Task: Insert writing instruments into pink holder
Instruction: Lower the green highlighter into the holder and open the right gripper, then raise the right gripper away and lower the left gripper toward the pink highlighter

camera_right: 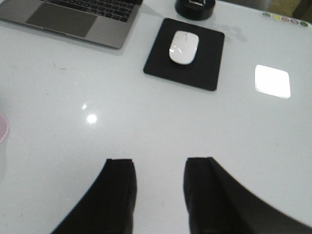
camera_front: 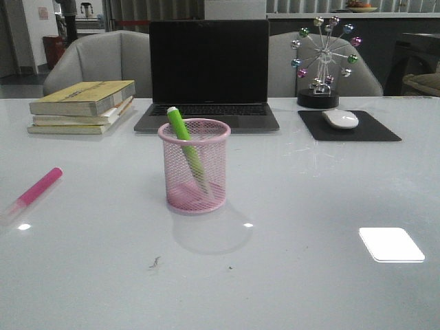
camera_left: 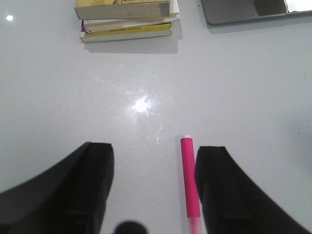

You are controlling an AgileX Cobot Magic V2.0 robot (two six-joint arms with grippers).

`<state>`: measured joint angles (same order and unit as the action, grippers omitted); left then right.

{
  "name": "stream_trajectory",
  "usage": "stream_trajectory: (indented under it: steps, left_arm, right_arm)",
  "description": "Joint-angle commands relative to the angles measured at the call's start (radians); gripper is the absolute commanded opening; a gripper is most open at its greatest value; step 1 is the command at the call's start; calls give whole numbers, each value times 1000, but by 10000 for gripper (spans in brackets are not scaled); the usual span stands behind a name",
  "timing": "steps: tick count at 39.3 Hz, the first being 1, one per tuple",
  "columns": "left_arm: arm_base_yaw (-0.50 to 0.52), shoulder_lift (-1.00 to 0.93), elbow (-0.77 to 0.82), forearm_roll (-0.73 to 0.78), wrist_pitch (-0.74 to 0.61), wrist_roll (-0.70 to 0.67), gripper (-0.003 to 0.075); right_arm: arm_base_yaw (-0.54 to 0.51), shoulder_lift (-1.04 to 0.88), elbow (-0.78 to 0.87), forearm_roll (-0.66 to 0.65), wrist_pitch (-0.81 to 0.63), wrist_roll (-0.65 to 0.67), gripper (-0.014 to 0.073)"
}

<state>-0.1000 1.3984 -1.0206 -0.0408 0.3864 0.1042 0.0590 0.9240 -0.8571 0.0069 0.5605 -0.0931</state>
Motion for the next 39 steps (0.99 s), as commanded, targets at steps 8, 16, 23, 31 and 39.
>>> stream_trajectory:
  steps: [8, 16, 23, 31, 39]
  left_arm:
    - [2, -32, -38, 0, -92, -3, 435]
    - [2, -32, -38, -4, -121, -3, 435]
    - [2, -29, -39, -19, -144, -3, 436]
    - [2, 14, -79, -27, -113, -3, 436]
    - [-2, 121, -225, -44, 24, -3, 436]
  right_arm:
    - [-66, -176, 114, -7, 18, 24, 373]
    - [-66, -207, 137, -7, 29, 24, 373]
    - [-66, -207, 137, -7, 31, 24, 373]
    - [-66, -207, 137, -7, 31, 24, 373]
    - [-66, -207, 137, -7, 31, 24, 373]
